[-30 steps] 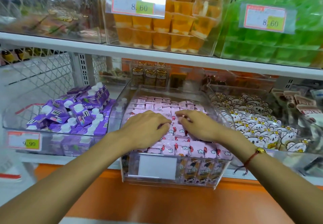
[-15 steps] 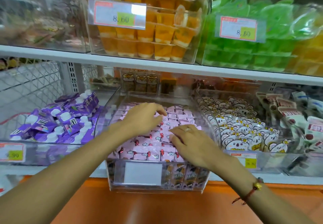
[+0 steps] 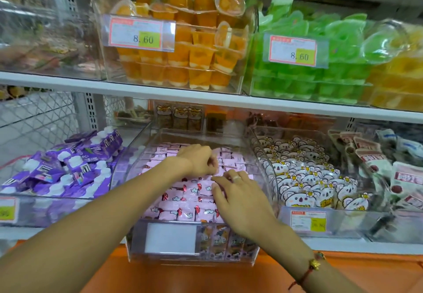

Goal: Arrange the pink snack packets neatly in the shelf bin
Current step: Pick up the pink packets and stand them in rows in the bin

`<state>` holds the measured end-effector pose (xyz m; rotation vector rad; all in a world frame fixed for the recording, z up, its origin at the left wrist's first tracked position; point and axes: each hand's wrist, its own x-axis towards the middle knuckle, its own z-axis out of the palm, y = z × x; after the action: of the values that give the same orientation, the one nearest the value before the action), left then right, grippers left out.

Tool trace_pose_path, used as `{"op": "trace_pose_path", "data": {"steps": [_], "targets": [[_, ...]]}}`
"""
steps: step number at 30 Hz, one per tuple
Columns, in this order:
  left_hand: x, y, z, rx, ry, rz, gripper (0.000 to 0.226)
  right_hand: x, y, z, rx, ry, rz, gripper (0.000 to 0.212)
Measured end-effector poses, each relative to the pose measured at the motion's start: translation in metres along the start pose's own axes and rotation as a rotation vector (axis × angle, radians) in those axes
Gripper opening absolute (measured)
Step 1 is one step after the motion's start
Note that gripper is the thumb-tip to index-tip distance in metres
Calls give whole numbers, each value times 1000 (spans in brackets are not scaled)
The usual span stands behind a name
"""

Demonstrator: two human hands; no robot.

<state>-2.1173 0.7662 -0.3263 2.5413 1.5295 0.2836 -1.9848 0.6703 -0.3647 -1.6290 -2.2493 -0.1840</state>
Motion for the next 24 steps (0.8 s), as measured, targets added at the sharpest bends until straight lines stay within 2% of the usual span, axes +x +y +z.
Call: {"op": "trace_pose_path", "data": {"steps": [4, 7, 9, 13, 18, 20, 22, 24], "targets": [[0, 2, -2, -152, 36, -15, 5, 1, 2, 0, 20, -22, -1, 45], [-1, 4, 0, -276, 146, -54, 7, 1, 2, 0, 45, -29, 8, 45], [-3, 7, 2, -464, 235, -91, 6, 1, 2, 0, 62, -33, 19, 45], [-10, 14, 0, -830, 434, -197, 4, 1, 2, -1, 81, -53, 27, 45], [-30, 19, -16, -1109, 833, -223, 4, 1, 3, -3, 89, -70, 28, 45], [-43, 18, -24, -1172, 939, -213, 4, 1, 3, -4, 105, -70, 31, 44], [-57, 14, -27, -1220, 977, -219, 5, 1, 2, -6, 156, -17, 43, 42], [-68, 12, -25, -1276, 953, -246, 5, 3, 1, -10, 225, 121, 61, 40]]}}
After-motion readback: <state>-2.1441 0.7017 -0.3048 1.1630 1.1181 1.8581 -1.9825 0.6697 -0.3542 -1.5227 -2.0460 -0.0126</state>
